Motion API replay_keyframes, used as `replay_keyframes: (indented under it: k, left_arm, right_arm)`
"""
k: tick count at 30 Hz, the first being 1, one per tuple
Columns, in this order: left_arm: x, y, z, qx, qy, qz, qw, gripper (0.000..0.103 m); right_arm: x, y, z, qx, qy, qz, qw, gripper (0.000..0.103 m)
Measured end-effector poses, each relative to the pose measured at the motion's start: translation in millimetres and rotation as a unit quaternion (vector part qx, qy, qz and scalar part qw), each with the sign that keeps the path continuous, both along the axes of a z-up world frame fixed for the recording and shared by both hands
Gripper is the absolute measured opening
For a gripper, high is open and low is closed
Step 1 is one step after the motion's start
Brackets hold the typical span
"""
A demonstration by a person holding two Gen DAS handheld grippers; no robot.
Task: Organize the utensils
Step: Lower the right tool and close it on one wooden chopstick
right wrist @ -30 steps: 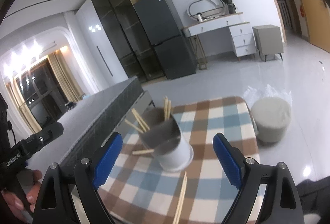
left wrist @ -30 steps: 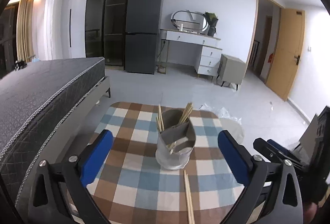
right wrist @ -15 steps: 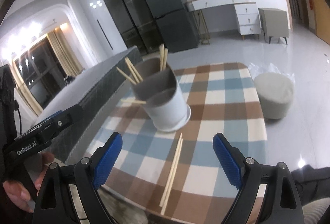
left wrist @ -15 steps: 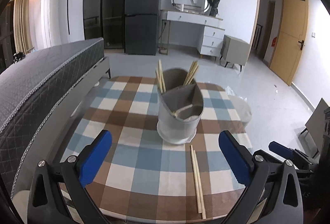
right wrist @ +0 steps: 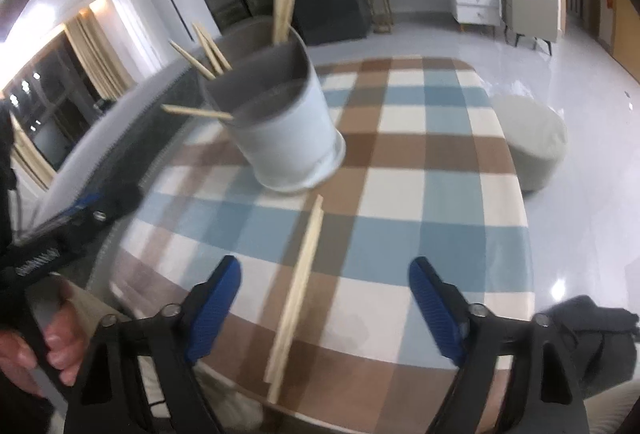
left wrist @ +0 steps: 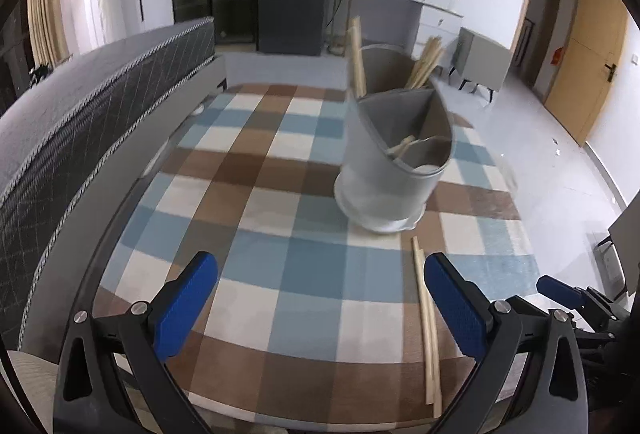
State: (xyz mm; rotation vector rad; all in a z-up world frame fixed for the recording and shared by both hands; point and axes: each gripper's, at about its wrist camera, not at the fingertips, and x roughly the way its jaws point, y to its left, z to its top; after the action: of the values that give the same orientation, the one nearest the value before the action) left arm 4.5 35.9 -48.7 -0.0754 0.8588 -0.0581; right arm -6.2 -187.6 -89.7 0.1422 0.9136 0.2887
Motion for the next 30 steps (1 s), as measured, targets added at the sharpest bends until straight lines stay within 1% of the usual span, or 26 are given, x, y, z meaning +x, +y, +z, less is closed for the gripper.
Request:
replay_keyframes:
  k: [4,6,7,8,9,10,11,15,16,19,20,21,24,27,30]
  left_arm:
    - [11,13,-9,-0.014,0.023,0.021,0.9994,0.101]
    - [16,18,-12,-0.017,0.035,0.03,0.9988,0.101]
    - [19,20,-16,-0.022,0.041,0.032,0.9984,0.1]
    - [21,22,-18,-0.026,0.049,0.035,0.9979,0.101]
    - [23,23,-20,-0.027,0.055,0.038,0.9974,0.101]
    - [25,24,-21,-0.029,0.058,0.04,0.9971,0.101]
    - [26,26,-23,-0.029,0.063,0.044,0.9966,0.101]
    - [31,35,-28,-0.049,0.083,0.057,0.9937,0.1]
    - [31,36,-28,-0.053,0.087,0.059,0.993,0.1]
    - [33,39,-30,-0.06,0.093,0.063,0.9918,0.1]
    - [34,41,-31,-0.061,0.094,0.067,0.9914,0.1]
    - [34,42,-32,-0.064,0.099,0.069,0.9907,0.1]
    - [36,45,-32,-0.079,0.106,0.072,0.9886,0.1]
    - [35,46,-29,-0.082,0.104,0.074,0.9885,0.1]
    - [36,47,-28,-0.083,0.103,0.074,0.9885,0.1]
  right_arm:
    - [17,8,-16,-0.009,0.041,0.012,0.999,0.074]
    - [27,14,-23,-0.025,0.055,0.02,0.998,0.073]
    - [32,18,-27,-0.03,0.063,0.027,0.997,0.069]
    - [38,22,-32,-0.033,0.074,0.035,0.996,0.063]
    - [43,25,-36,-0.037,0.084,0.041,0.995,0.06]
    - [48,29,-41,-0.044,0.096,0.05,0.993,0.055]
    - [51,31,-44,-0.048,0.102,0.055,0.992,0.052]
    - [63,39,-52,-0.077,0.111,0.07,0.988,0.046]
    - [66,41,-53,-0.084,0.113,0.074,0.987,0.041]
    - [72,49,-56,-0.104,0.123,0.092,0.983,0.037]
    - [74,52,-57,-0.113,0.127,0.094,0.981,0.028]
    - [76,56,-60,-0.127,0.139,0.096,0.977,0.022]
    - [79,62,-60,-0.133,0.147,0.1,0.975,0.021]
    - [79,68,-59,-0.151,0.154,0.107,0.97,0.021]
    - [80,71,-58,-0.156,0.168,0.11,0.967,0.021]
